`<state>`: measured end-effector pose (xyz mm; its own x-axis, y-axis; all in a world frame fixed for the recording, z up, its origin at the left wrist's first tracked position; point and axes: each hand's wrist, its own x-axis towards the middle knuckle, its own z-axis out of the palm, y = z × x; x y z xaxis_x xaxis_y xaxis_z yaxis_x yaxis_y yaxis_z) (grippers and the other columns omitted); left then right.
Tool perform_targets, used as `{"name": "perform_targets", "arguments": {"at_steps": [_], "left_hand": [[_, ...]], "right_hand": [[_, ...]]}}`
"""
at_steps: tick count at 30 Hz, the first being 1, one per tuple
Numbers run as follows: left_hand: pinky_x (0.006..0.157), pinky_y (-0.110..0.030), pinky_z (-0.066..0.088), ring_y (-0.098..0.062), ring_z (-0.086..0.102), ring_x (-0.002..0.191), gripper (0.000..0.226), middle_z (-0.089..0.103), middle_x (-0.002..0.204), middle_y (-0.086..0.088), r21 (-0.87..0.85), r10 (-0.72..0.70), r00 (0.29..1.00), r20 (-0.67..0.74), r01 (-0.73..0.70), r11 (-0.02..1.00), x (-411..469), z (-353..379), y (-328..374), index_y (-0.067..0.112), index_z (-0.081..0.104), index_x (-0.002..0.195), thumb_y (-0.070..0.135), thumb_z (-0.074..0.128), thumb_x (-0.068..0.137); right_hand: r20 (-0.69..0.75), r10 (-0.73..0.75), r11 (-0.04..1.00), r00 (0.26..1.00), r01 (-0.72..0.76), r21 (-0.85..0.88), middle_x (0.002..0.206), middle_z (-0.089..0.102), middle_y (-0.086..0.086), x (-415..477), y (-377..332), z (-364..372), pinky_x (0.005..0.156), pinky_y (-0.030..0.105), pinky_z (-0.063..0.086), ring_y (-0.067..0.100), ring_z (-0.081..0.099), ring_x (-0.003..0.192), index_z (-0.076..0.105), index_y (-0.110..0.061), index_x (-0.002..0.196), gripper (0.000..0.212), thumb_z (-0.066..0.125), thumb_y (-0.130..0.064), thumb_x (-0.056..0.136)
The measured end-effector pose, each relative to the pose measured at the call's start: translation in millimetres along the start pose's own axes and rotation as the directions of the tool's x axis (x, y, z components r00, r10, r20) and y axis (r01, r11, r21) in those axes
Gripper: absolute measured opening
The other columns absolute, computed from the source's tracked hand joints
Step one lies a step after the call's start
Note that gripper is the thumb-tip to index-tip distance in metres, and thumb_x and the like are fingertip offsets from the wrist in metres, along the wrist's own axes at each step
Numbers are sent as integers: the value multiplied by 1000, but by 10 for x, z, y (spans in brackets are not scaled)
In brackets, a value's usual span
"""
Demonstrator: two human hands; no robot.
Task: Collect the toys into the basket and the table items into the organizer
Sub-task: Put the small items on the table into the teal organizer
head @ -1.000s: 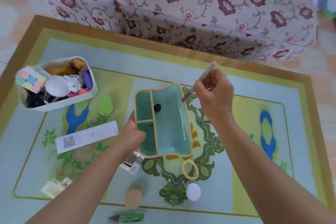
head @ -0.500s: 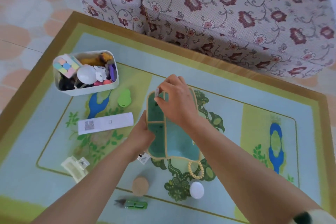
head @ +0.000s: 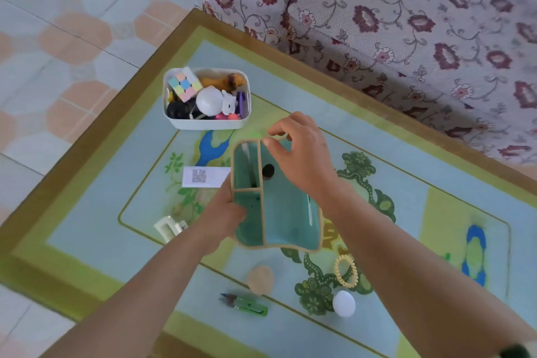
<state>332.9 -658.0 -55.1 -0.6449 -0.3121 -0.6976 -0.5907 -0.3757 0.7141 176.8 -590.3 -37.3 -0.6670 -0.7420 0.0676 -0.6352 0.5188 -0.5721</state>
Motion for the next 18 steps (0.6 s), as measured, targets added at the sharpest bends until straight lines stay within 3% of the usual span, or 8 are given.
{"name": "perform_targets", "arguments": {"at_steps": [3, 6, 9, 12, 16, 18], "left_hand": [[72, -32, 52, -19, 64, 100, 83, 68, 104, 3, -24, -23, 1000, -17, 23, 999, -112, -345, -18, 26, 44, 137, -3, 43, 59], [60, -22, 52, -10, 62, 88, 69, 64, 96, 7, 3, -17, 999, -34, 17, 1000, -251, -725, -15, 27, 43, 131, -17, 39, 78], [51, -14, 48, -5, 60, 80, 63, 62, 89, 10, 71, 2, 998, -60, 3, 997, -391, -1220, -83, 25, 48, 126, -18, 38, 80], [56, -21, 46, -3, 56, 79, 54, 58, 87, 11, 99, -19, 995, -99, 29, 995, -528, -1697, -148, 35, 46, 104, -15, 40, 84], [61, -28, 47, -5, 56, 83, 55, 58, 94, 11, 130, -40, 988, -149, 60, 990, -643, -2248, -219, 34, 39, 116, -13, 43, 86], [61, -29, 48, -7, 56, 81, 61, 58, 92, 10, 161, -49, 982, -182, 79, 984, -667, -2508, -248, 32, 37, 125, -15, 42, 86]], "right_hand": [[-42, -2, 1000, 999, 3, 24, 88, 59, -4, 25, -240, 86, 76, 27, 44, 14, 52, 86, 66, -16, 86, 10, 60, -24, 88], [-114, 35, 997, 993, -27, 71, 84, 60, -2, 48, -480, 215, 72, 28, 43, 16, 54, 81, 65, -15, 83, 11, 58, -20, 90], [-154, 99, 992, 983, -86, 89, 82, 60, -1, 56, -714, 495, 69, 24, 37, 16, 53, 77, 66, -14, 84, 11, 56, -15, 90], [-100, 173, 982, 980, -163, 99, 83, 61, -1, 5, -911, 853, 67, 23, 35, 15, 51, 75, 64, -13, 84, 12, 55, -10, 90], [43, 205, 979, 978, -205, -2, 89, 65, 5, -118, -1085, 1327, 68, 27, 38, 23, 57, 83, 65, -10, 90, 11, 55, -5, 86], [151, 290, 956, 945, -281, -83, 95, 65, 9, -191, -1162, 1553, 69, 29, 38, 28, 58, 89, 63, -9, 94, 12, 56, -6, 84]]}}
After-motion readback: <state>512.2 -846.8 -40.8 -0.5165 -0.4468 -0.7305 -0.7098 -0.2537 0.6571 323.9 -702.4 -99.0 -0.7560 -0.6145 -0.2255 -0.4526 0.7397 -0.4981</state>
